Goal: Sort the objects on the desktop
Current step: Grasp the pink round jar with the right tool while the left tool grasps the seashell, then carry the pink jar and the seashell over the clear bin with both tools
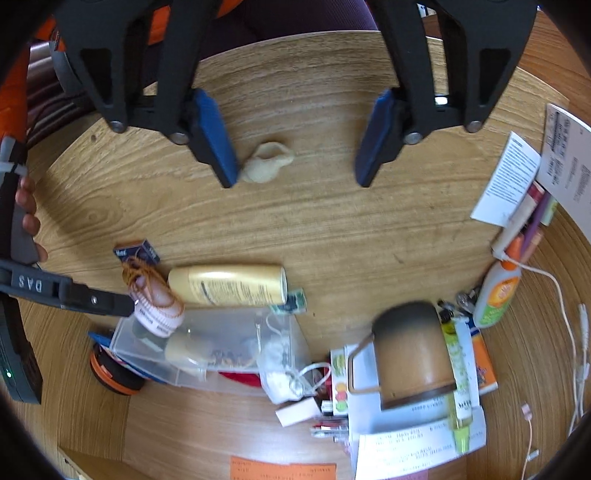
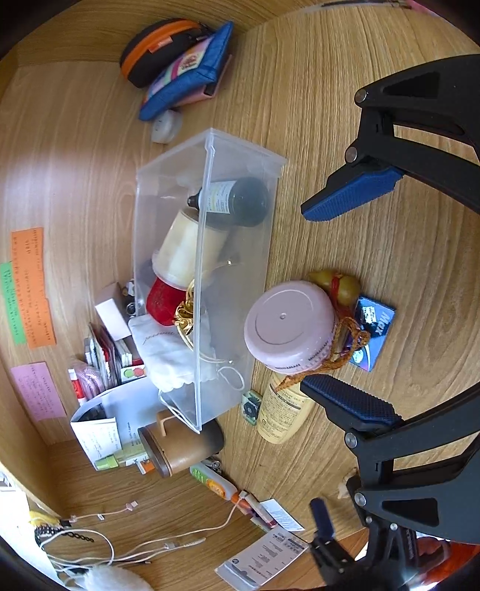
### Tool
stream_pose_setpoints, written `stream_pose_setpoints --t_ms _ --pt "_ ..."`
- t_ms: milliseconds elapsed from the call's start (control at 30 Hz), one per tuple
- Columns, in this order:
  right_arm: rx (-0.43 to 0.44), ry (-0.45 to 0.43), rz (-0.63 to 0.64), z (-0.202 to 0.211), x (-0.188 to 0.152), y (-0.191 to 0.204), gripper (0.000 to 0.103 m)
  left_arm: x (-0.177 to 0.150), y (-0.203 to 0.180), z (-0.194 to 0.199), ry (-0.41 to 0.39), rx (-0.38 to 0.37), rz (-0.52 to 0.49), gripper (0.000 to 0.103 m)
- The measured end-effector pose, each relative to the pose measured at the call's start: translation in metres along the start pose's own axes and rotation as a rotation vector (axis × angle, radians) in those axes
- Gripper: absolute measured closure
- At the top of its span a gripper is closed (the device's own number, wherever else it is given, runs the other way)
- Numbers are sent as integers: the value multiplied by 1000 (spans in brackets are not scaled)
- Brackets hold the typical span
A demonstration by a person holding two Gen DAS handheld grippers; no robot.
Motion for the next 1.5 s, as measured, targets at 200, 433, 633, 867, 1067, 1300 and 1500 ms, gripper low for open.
stream_pose_setpoints --t_ms 200,433,633,867,1067,1300,1500 --pt "37 48 -5 -20 4 2 20 -4 2 3 -27 11 -10 51" --pt "58 122 0 -47 8 9 21 -6 4 5 -53 6 -10 64" --pt "96 125 -28 -56 15 9 37 0 9 1 -61 23 1 84" --pt "117 104 -28 -52 16 12 40 8 15 -6 -56 18 26 86" --pt "119 45 -29 -31 27 9 40 15 21 -4 -58 13 52 86" --pt "116 -18 -3 -3 38 7 40 31 23 5 -93 29 60 86" --pt "115 -58 8 14 45 2 40 60 18 14 -140 46 41 86"
Point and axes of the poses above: each gripper's, at about its wrist camera, not at the fingertips, and z roughly against the way its jaws point, y to its left, x to its top, the point moved 6 cm from there along -z, roughly the way its jaws point
